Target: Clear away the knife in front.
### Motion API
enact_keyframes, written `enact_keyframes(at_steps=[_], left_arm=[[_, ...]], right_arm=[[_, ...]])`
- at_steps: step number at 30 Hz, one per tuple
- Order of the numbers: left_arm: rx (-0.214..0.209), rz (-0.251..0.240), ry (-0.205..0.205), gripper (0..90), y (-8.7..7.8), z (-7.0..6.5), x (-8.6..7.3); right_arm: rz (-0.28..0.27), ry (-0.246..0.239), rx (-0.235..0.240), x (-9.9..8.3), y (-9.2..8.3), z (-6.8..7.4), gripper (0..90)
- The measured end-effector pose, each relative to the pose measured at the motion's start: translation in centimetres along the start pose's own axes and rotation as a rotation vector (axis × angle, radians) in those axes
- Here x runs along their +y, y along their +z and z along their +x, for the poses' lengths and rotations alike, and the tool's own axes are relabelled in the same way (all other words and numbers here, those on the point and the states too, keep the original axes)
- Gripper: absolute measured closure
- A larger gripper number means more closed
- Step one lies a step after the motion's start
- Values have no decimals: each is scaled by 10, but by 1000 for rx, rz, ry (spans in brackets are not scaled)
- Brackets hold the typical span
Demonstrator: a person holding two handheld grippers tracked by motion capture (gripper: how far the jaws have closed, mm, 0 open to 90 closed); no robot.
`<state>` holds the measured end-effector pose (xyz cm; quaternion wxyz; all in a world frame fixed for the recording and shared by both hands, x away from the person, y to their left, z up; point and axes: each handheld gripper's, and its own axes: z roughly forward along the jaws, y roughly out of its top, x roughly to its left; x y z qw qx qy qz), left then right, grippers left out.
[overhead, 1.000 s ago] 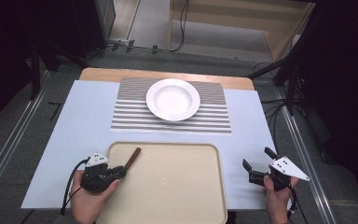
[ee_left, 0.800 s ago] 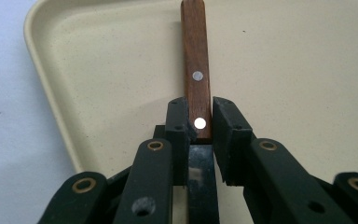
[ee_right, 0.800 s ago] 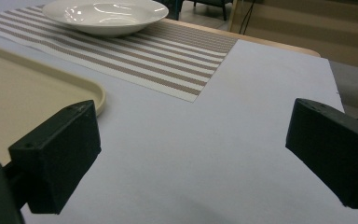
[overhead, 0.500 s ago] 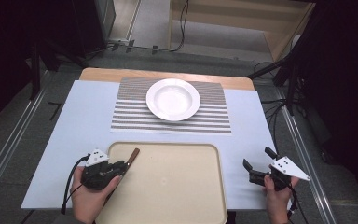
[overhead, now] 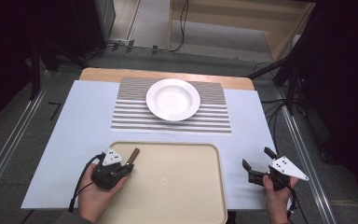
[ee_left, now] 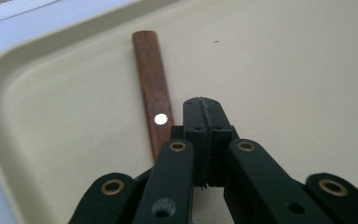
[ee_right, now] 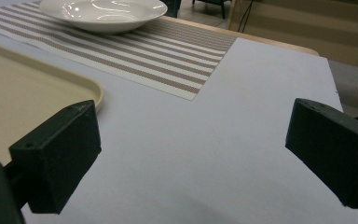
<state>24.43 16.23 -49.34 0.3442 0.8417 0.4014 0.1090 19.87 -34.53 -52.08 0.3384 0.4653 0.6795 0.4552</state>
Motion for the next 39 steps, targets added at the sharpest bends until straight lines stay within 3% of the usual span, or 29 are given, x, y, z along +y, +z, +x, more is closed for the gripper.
enact_keyframes(at_steps=[6, 20, 33, 36, 39], left_arm=[[12, 11, -4, 894, -2, 6, -4], [23, -24, -78, 894, -16, 31, -14], [25, -42, -106, 894, -20, 40, -17], [-22, -73, -127, 890, -22, 42, -18], [-27, -121, -132, 807, -26, 43, -18]], right_arm=[[-1, 1, 0, 0, 0, 0, 28], [-8, 3, 5, 0, 0, -1, 29], [-7, 2, 5, 0, 0, 0, 29], [-7, 2, 6, 0, 0, 0, 29], [-7, 1, 6, 0, 0, 0, 29]])
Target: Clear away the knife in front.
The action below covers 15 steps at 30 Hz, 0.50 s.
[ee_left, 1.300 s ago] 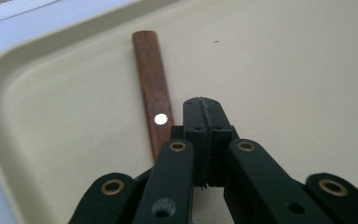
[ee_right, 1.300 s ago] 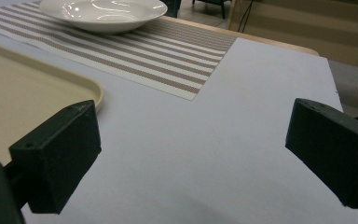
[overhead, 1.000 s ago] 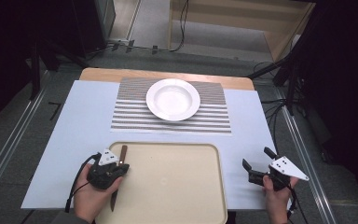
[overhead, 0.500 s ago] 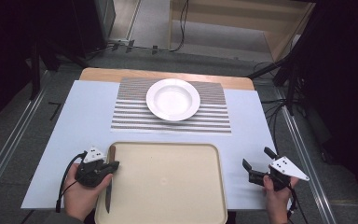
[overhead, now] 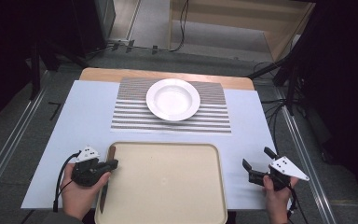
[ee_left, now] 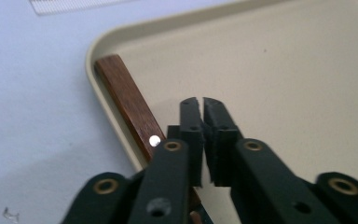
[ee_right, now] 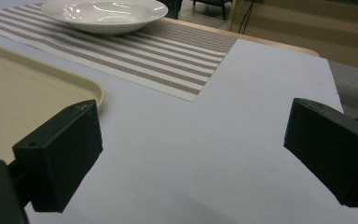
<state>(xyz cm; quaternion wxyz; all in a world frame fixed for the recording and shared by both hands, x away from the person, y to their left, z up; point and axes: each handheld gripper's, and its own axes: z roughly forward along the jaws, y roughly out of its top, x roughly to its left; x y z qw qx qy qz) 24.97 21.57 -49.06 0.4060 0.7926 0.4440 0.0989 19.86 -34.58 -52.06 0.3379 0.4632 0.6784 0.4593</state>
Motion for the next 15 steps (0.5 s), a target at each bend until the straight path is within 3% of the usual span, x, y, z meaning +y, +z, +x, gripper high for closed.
enact_keyframes(at_steps=[2, 4, 5, 6, 9, 10, 11, 15], left_arm=[[1, -33, 8, 726, -2, -1, 0], [-36, -56, 11, 665, -4, 0, 1], [-41, -64, 16, 594, -4, -1, 1], [-48, -82, 20, 594, -5, -1, 1], [-67, -129, 13, 477, -9, 0, 2], [-66, -139, 14, 330, -10, 1, 2], [-75, -144, 10, 330, -10, 1, 3], [-111, -194, 20, 47, -17, 2, 4]], right_arm=[[0, -1, 0, 0, 0, 0, 29], [0, 0, 0, 0, 0, 0, 29], [0, -1, 0, 0, 0, 0, 29], [0, -1, 0, 0, 0, 0, 29], [0, -1, 0, 0, 0, 0, 29], [0, 0, 0, 0, 0, 0, 29], [0, 0, 0, 0, 0, 0, 29], [1, 1, 0, 0, 0, 0, 29]])
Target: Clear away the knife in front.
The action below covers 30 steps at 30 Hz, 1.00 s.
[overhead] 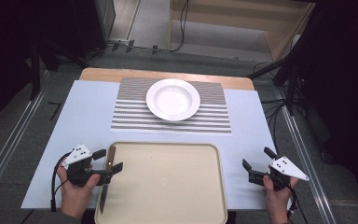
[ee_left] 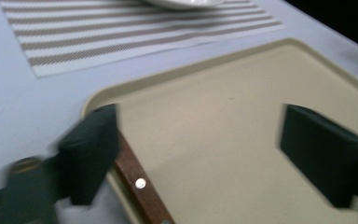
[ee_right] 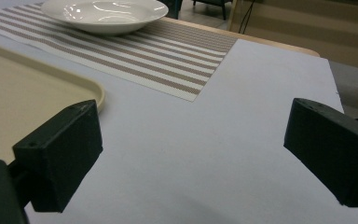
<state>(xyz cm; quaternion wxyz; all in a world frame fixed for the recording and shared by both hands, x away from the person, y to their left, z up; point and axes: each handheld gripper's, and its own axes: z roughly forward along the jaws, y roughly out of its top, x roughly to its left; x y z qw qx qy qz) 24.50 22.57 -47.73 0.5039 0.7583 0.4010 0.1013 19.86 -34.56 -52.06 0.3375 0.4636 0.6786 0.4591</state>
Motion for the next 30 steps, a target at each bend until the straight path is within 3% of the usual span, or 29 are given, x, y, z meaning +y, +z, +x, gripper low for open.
enact_keyframes(at_steps=[2, 16, 30], left_arm=[[-25, -28, 11, 0, -4, 1, 0], [65, -70, 69, 0, -24, 15, 0], [146, -107, 35, 0, -44, 38, -3]], right_arm=[[-1, -1, 0, 0, 0, 0, 29], [2, 0, 0, 0, 0, 0, 29], [2, -1, 0, 0, 0, 0, 29]])
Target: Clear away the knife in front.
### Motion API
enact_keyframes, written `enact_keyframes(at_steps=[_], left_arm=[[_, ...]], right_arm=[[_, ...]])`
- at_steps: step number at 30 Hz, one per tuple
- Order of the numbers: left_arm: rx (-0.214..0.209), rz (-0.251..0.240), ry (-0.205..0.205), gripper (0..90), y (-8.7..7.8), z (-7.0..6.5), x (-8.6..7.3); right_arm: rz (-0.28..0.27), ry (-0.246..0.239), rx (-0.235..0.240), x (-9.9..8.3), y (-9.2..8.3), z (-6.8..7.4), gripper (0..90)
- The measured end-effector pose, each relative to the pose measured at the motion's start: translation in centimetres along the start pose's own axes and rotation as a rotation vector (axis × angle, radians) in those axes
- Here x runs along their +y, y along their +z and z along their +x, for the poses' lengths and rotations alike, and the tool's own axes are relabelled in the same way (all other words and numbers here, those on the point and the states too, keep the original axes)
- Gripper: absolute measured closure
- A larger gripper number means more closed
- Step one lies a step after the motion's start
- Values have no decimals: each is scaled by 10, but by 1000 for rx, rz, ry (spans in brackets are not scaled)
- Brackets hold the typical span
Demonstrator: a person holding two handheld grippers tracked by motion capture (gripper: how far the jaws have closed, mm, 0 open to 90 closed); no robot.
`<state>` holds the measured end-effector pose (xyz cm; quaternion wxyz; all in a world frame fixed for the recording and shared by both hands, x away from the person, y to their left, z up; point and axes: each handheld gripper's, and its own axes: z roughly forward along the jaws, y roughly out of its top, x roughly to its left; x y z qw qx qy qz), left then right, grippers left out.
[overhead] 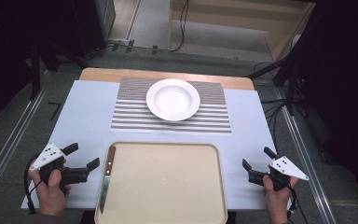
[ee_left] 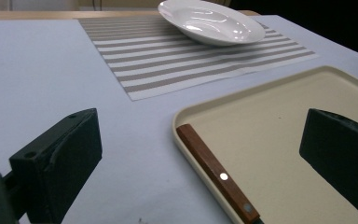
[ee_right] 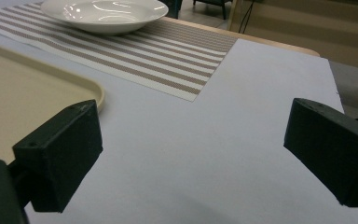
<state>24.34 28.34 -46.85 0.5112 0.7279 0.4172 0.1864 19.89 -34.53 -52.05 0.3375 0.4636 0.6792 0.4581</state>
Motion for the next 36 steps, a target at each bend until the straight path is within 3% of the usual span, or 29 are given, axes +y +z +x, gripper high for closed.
enact_keyframes(at_steps=[4, 12, 24, 36], left_arm=[[27, -6, 1, 0, -7, 9, 0], [73, -37, -42, 0, -26, 33, -5], [107, -60, -73, 0, -40, 57, -14], [97, -62, -92, 0, -36, 64, -22]], right_arm=[[0, 2, 0, 0, 0, 0, 29], [0, 0, 0, 0, 0, 0, 29], [0, 3, 1, 0, 0, 0, 29], [-1, -6, 1, 0, 0, 0, 29]])
